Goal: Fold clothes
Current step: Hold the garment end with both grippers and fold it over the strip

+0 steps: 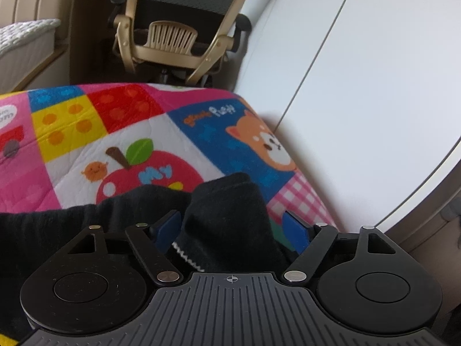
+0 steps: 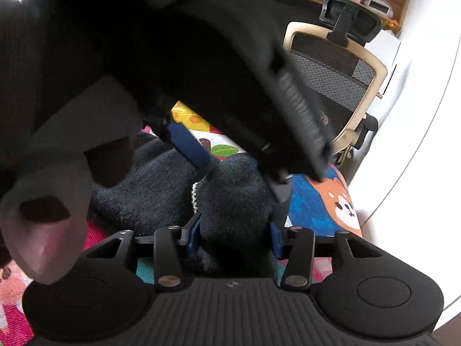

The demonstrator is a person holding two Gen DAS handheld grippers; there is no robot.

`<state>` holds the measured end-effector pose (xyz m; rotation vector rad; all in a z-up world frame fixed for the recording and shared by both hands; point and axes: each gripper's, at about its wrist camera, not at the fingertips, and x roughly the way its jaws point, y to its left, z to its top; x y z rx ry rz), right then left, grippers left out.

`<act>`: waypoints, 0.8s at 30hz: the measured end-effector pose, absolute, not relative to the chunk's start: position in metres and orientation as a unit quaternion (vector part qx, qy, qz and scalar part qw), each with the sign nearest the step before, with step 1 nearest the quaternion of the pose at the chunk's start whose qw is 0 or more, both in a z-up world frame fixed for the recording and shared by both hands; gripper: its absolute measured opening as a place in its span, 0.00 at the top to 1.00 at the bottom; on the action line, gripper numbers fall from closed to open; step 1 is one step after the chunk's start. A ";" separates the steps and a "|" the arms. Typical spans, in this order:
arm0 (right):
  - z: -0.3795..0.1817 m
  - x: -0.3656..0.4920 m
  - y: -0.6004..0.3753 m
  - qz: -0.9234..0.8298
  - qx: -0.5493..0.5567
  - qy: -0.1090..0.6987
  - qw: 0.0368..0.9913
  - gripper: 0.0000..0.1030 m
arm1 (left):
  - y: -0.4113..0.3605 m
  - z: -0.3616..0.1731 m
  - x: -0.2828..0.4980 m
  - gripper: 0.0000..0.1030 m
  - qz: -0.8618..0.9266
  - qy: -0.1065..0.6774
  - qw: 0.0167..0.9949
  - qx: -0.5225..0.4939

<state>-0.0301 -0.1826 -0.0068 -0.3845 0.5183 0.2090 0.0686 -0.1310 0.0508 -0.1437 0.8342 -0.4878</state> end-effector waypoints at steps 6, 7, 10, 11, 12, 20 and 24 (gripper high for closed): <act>0.004 -0.031 -0.208 0.143 -0.096 0.260 0.950 0.45 | -0.120 0.043 0.073 0.29 -0.218 0.400 0.888 -0.069; 0.007 -0.032 -0.214 0.155 -0.068 0.258 0.951 0.41 | -0.117 0.042 0.075 0.29 -0.215 0.401 0.887 -0.073; 0.012 -0.033 -0.236 0.176 0.014 0.254 0.951 0.32 | -0.105 0.036 0.080 0.29 -0.207 0.410 0.883 -0.093; 0.013 -0.031 -0.243 0.176 0.040 0.254 0.950 0.30 | -0.101 0.034 0.082 0.29 -0.205 0.413 0.882 -0.100; 0.013 -0.030 -0.251 0.173 0.067 0.255 0.949 0.30 | -0.098 0.033 0.082 0.28 -0.203 0.415 0.881 -0.103; -0.024 0.005 -0.289 0.173 0.270 0.327 0.889 0.28 | -0.091 0.029 0.083 0.25 -0.201 0.418 0.879 -0.109; -0.037 0.011 -0.281 0.178 0.293 0.356 0.869 0.41 | -0.088 0.028 0.082 0.25 -0.199 0.419 0.879 -0.111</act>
